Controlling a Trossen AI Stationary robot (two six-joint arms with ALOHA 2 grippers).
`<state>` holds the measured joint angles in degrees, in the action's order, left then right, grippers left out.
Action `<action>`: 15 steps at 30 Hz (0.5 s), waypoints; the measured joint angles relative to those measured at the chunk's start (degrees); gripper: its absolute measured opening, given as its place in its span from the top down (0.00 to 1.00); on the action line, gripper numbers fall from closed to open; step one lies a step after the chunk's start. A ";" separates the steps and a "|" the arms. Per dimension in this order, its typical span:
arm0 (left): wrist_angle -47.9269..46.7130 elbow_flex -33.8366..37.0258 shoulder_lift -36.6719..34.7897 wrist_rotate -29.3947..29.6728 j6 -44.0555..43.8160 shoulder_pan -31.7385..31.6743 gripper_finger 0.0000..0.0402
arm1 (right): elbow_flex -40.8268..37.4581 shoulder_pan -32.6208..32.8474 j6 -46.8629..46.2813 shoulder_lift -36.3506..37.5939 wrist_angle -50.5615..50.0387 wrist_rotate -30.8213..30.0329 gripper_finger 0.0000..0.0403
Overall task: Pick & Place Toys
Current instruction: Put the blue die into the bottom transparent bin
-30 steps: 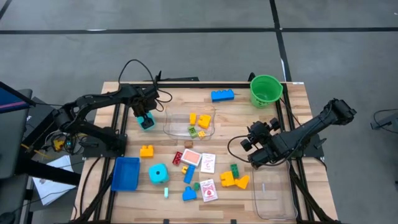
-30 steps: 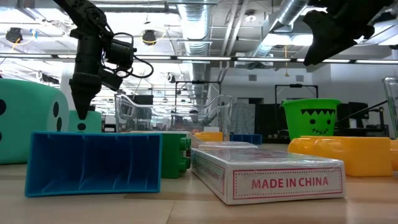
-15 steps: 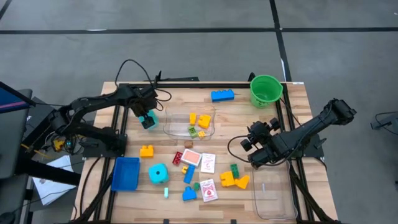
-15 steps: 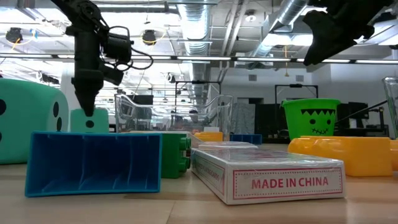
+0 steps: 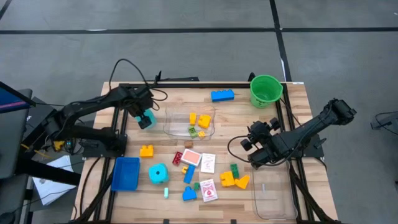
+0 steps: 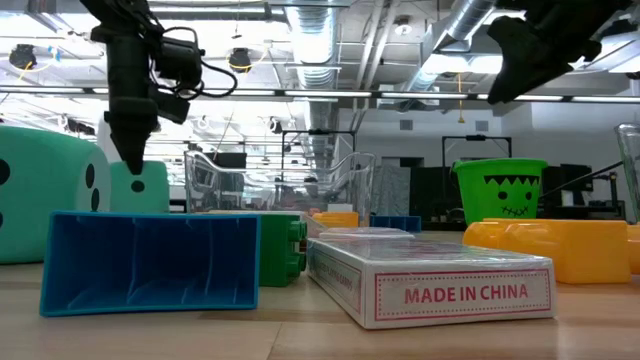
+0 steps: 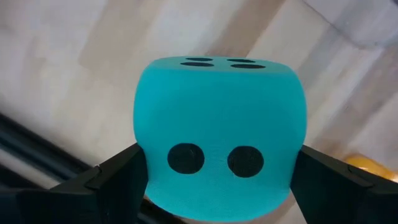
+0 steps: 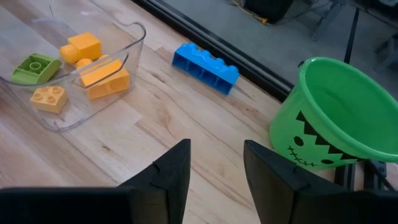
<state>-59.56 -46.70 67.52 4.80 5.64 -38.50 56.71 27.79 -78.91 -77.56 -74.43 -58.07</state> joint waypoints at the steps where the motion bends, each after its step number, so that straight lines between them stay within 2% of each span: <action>1: 0.09 0.00 -0.47 1.09 -0.04 0.00 0.19 | 0.00 0.00 0.02 0.00 0.02 -0.26 0.65; 8: 1.84 -2.96 -3.49 10.49 -2.73 -0.01 0.19 | 0.00 0.00 0.91 0.00 0.11 -0.52 0.65; 15: 12.88 -6.93 -7.01 11.67 -4.46 -0.04 0.19 | 0.00 0.00 3.42 0.00 0.13 -0.91 0.65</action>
<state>-46.68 -53.62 60.51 16.47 1.18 -38.54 56.71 27.79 -75.50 -77.56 -74.30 -58.98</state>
